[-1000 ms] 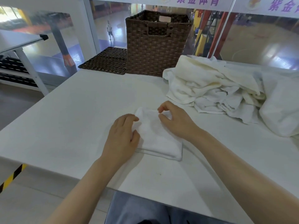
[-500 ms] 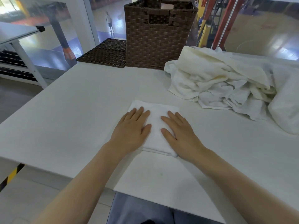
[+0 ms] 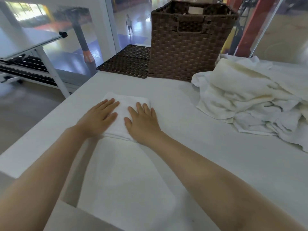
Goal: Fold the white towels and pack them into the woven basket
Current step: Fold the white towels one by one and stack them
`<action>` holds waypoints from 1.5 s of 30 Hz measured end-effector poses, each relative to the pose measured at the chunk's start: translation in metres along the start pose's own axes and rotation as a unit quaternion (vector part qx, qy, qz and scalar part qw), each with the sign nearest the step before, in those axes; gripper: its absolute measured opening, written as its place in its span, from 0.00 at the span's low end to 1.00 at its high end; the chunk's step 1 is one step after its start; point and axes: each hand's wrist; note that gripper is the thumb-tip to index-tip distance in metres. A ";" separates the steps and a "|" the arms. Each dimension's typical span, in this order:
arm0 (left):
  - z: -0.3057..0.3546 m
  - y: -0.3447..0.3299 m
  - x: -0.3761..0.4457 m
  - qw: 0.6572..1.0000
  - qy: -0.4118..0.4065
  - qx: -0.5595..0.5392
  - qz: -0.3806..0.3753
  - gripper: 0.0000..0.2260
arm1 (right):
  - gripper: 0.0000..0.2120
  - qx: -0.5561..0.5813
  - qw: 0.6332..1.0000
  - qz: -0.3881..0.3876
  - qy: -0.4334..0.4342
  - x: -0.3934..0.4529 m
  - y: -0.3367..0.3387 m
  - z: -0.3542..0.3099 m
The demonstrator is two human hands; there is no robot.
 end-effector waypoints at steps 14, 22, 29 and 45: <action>-0.020 0.010 0.006 0.993 0.040 0.087 -0.075 0.27 | 0.28 0.102 0.993 -0.015 0.053 0.012 0.000 -0.001; 0.049 0.009 0.005 0.999 -0.022 0.043 0.009 0.29 | 0.20 0.255 0.965 0.038 0.056 -0.051 0.025 0.077; 0.151 -0.029 0.013 0.993 -0.114 0.008 0.005 0.29 | 0.14 0.193 0.961 0.199 0.005 -0.114 0.046 0.167; 0.353 -0.112 0.037 0.970 -0.214 -0.060 -0.098 0.21 | 0.18 0.144 0.825 0.442 -0.323 -0.267 0.101 0.364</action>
Point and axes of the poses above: each hand's wrist, its own x-axis towards the middle knuckle, its own y-axis out of the back of the hand, z = x × y, and after that the axes turned 8 degrees about -y, right-handed
